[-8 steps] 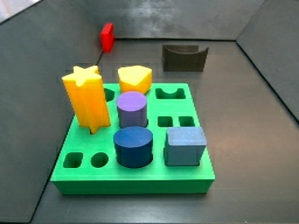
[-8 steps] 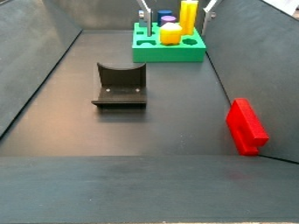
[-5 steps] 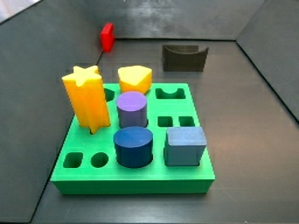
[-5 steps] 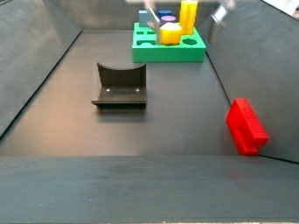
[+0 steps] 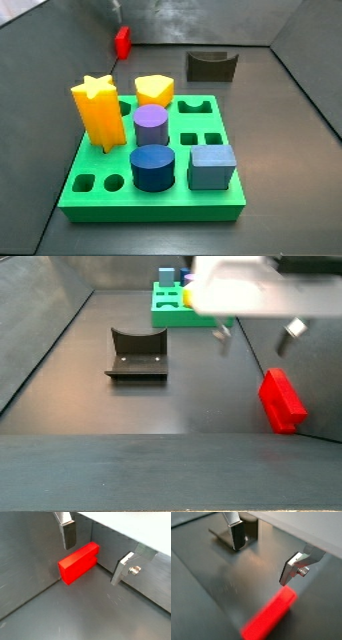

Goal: Pick up the double-square object. Move up. Place the double-square object on the fixture. Regrasp the double-square object. Move to above the board. Insert the double-square object.
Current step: Pick up the double-square object.

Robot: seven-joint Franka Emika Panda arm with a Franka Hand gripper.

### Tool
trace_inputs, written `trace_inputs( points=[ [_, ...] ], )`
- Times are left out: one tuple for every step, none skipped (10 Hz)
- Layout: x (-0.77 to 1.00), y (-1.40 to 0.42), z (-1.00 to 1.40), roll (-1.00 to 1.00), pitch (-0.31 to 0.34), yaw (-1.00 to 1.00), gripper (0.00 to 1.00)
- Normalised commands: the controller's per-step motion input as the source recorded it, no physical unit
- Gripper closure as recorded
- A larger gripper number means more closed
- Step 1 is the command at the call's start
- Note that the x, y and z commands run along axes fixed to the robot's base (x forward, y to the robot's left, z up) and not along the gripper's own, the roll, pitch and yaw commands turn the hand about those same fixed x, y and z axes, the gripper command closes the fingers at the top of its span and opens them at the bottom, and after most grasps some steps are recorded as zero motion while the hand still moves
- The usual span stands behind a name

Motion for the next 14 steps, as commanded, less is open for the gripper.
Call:
trace_inputs(
  points=[
    [-0.47, 0.30, -0.77, 0.02, -0.126, -0.11, 0.00],
    [-0.36, 0.19, -0.75, 0.00, -0.126, -0.11, 0.00],
    [0.00, 0.02, -0.78, -0.10, -0.177, -0.09, 0.00],
    [0.05, 0.00, -0.90, -0.04, -0.146, -0.08, 0.00],
    [0.02, 0.00, -0.94, -0.01, -0.153, -0.07, 0.00],
    [0.00, 0.00, -0.94, 0.00, -0.131, -0.06, 0.00],
    [0.00, 0.00, -0.97, 0.02, -0.134, -0.07, 0.00],
    [0.00, 0.00, -0.98, 0.02, -0.141, -0.05, 0.00],
    [0.00, -0.08, -0.99, 0.05, -0.136, -0.04, 0.00],
    [0.06, -0.12, -0.99, 0.06, -0.130, -0.04, 0.00],
    [0.00, 0.00, 0.00, -0.01, 0.000, 0.00, 0.00],
    [0.00, 0.00, 0.00, 0.00, 0.000, 0.00, 0.00],
    [0.00, 0.00, 0.00, 0.00, 0.000, 0.00, 1.00],
    [0.00, 0.00, 0.00, 0.00, 0.000, 0.00, 1.00]
  ],
)
